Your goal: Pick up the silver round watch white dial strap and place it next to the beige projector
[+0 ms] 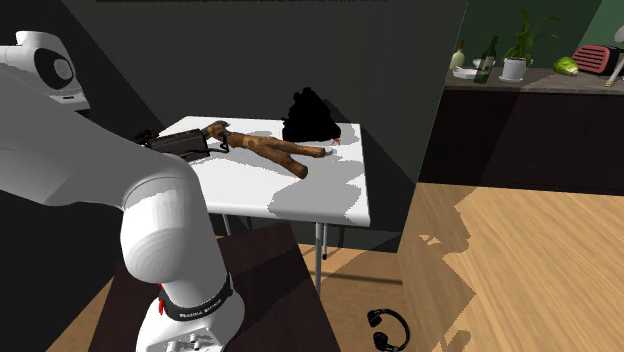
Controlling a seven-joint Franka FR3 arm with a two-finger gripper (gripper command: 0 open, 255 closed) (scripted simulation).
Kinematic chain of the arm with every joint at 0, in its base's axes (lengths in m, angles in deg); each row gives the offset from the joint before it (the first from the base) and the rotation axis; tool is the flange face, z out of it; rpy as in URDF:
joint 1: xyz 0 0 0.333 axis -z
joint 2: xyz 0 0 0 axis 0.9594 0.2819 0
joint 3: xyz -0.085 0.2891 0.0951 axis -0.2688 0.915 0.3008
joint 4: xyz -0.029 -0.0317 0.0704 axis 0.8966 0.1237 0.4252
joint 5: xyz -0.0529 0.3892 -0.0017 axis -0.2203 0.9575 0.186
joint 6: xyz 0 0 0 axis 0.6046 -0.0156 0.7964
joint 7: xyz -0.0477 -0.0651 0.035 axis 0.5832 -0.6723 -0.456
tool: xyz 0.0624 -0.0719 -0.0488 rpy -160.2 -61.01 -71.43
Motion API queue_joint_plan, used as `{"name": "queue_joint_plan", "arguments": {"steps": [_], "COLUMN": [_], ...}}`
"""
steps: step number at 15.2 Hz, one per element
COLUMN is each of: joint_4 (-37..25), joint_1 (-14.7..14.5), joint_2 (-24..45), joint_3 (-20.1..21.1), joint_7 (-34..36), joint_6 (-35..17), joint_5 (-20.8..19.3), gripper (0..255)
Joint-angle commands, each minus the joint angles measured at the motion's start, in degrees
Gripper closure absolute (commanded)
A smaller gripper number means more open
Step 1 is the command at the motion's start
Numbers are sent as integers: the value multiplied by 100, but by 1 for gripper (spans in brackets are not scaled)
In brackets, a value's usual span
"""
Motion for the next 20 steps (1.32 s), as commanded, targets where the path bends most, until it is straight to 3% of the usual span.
{"name": "queue_joint_plan", "arguments": {"steps": [1, 6, 14, 15, 20], "joint_4": [54, 195, 195, 195, 195], "joint_1": [57, 239, 239, 239, 239], "joint_2": [-59, -226, -226, -226, -226], "joint_3": [111, 416, 416, 416, 416], "joint_7": [-40, -183, -184, -184, -184], "joint_6": [-102, -374, -373, -374, -373], "joint_5": [84, 320, 320, 321, 320], "gripper": [255, 255, 255, 0, 0]}}
